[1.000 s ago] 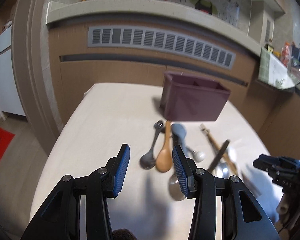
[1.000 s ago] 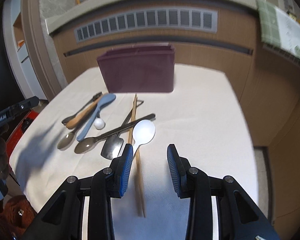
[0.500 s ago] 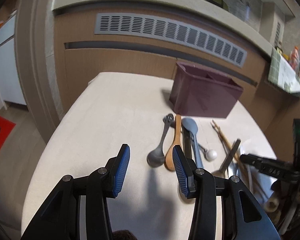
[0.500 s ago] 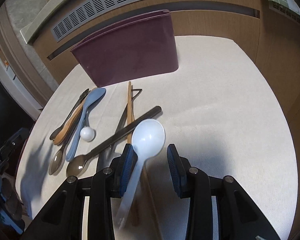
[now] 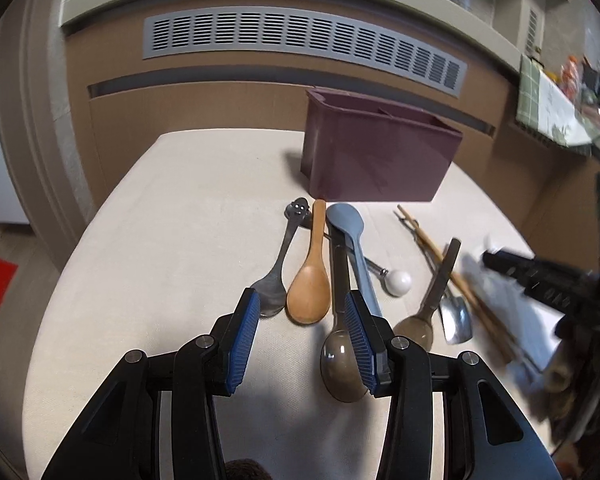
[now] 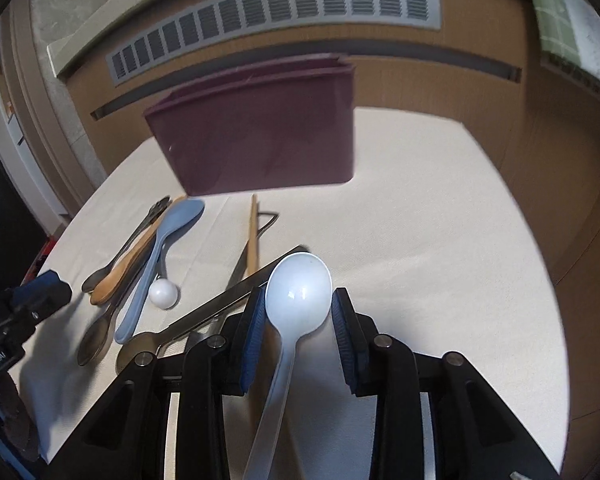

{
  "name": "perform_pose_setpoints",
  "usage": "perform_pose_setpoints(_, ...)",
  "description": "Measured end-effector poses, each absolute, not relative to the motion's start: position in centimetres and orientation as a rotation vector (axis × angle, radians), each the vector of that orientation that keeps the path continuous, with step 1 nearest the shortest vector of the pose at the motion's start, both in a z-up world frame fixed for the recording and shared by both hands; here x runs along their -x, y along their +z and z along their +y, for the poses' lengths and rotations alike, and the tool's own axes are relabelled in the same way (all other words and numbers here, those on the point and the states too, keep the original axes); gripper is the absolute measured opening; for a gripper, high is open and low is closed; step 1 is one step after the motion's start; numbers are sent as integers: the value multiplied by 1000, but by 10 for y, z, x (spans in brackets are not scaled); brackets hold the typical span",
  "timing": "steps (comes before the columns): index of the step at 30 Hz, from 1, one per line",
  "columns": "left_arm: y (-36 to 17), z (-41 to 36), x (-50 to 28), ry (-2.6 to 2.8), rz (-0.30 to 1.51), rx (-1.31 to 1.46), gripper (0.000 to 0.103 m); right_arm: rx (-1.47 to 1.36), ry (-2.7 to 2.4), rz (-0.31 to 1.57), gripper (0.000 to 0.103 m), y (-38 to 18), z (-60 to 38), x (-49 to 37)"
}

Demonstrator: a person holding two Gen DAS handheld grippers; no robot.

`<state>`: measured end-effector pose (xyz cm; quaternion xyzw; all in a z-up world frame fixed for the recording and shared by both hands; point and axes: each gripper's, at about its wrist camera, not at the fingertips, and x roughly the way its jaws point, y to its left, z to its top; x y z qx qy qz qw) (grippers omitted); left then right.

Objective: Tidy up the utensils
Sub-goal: 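Lower the right tool and grasp the white plastic spoon handle, then grasp the dark metal spoon with the left tool while the right tool lifts the white spoon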

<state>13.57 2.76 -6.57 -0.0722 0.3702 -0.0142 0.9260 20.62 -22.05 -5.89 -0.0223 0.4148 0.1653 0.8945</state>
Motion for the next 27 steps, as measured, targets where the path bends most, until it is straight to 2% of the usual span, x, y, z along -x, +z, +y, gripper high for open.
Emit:
perform_pose_setpoints(11, -76, 36, -133, -48, 786, 158, 46, -11, 314, 846, 31, -55, -257, -197)
perform_pose_setpoints(19, -94, 55, -143, 30, 895, 110, 46, -27, 319, 857, 31, -61, -260, -194)
perform_pose_setpoints(27, -94, 42, -166, -24, 907, 39, 46, -22, 323, 869, 31, -62, -257, -194)
